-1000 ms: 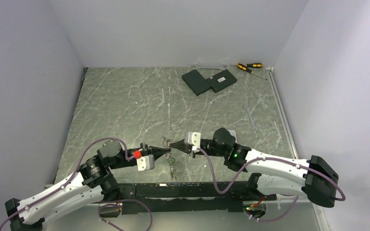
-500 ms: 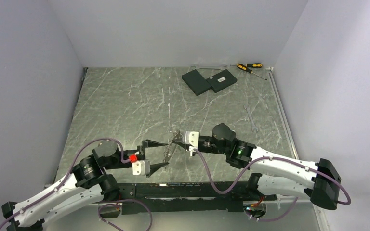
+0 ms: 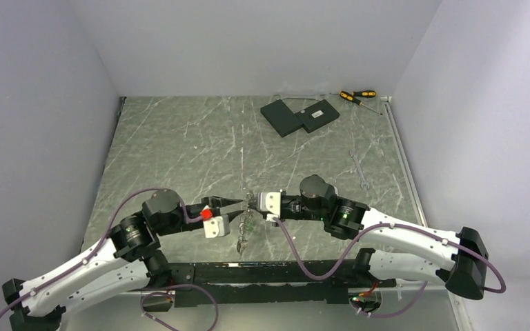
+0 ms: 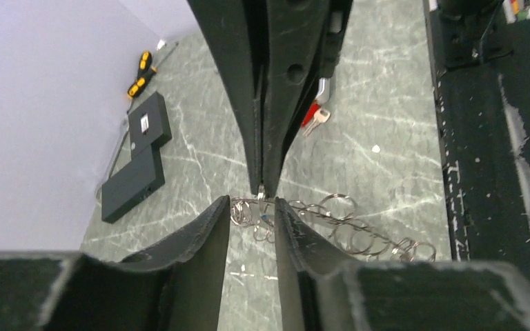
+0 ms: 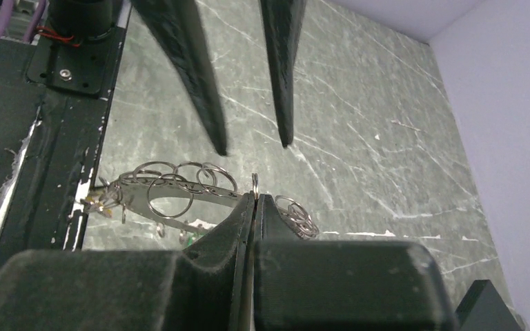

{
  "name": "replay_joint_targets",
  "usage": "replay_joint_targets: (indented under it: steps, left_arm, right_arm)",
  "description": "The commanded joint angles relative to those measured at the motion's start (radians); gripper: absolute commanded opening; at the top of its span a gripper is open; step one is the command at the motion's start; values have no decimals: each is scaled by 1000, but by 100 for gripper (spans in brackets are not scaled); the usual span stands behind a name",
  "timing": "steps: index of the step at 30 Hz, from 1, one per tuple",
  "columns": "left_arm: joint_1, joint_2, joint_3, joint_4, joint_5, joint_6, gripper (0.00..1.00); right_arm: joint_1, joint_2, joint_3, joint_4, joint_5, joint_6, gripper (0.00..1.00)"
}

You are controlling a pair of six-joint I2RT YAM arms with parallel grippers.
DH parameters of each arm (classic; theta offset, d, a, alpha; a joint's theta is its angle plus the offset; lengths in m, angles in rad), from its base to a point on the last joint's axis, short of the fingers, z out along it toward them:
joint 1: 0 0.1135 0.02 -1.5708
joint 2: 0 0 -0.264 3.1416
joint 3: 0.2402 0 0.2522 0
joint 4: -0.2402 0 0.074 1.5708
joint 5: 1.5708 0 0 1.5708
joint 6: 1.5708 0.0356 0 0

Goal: Put the keys on the keyring

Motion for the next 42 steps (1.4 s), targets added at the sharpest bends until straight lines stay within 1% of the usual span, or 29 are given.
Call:
replay_joint_targets:
  steps: [1,4,6,11,15,23,31,33,37,40,42]
  left_arm:
    - [-4,63,60,-1,-67,33,32]
    - [-4,92,67,10,-86,35,28]
    - [-4,107,70,3,-100,40,28]
    - [-4,110,64,1,-79,36,31]
    - [-4,112,66,-28,-68,50,31]
    - [-4,117,61,-37,-31,37,33]
    - [-4,109,62,-45,-2,36,37]
    - [-4,114,56,-37,-22,39,34]
    - [-4,139,46,4,-45,33,25]
    - [-4,159,44,31,-51,24,22]
    - [-4,171,45,37,-46,24,21]
  right_arm:
    - [21,-27,68,16,9,-30,0]
    - [31,-32,70,14,18,-31,0]
    - [36,-36,70,14,26,-32,0]
    - [42,-39,75,7,40,-38,0]
    - [45,-38,77,7,47,-43,0]
    - [46,-38,83,14,70,-43,0]
    - [47,-35,82,15,84,-40,0]
    - [48,-37,83,15,81,-40,0]
    - [49,-37,83,18,75,-40,0]
    - [51,-33,86,21,71,-39,0]
    - [53,-31,85,26,69,-37,0]
